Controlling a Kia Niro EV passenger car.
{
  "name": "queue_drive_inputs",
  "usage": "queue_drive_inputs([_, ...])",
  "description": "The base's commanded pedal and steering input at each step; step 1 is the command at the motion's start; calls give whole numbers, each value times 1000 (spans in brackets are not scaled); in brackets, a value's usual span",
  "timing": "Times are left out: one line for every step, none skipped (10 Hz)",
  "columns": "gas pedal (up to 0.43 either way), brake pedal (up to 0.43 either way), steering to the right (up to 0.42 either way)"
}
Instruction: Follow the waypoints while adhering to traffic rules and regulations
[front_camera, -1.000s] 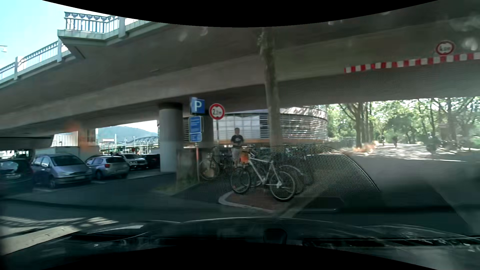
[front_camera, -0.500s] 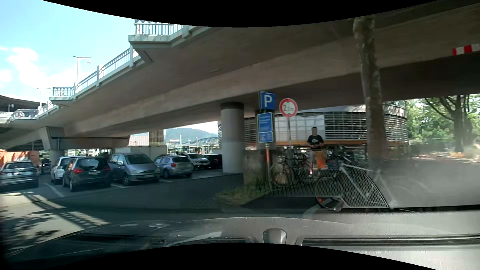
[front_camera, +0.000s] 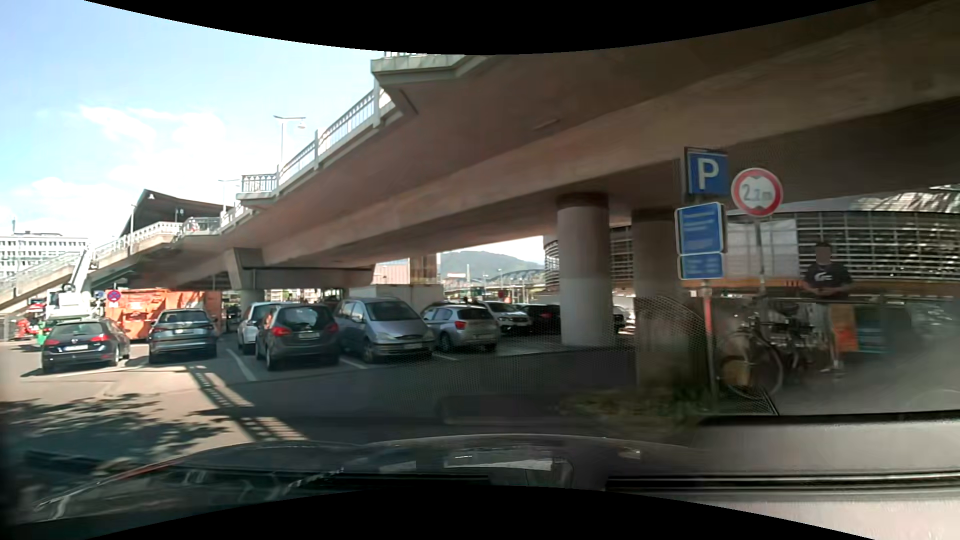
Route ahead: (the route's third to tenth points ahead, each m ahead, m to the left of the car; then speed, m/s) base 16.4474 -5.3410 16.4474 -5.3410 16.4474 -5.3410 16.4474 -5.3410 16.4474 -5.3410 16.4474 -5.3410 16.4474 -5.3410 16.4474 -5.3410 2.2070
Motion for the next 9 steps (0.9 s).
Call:
queue_drive_inputs([28,0,-740])
queue_drive_inputs([0,0,-694])
queue_drive_inputs([0,0,-654])
queue_drive_inputs([0,140,-590])
queue_drive_inputs([0,213,-536])
queue_drive_inputs([0,207,-492])
queue_drive_inputs([0,207,-448])
queue_drive_inputs([0,220,-394])
queue_drive_inputs([0,226,-337])
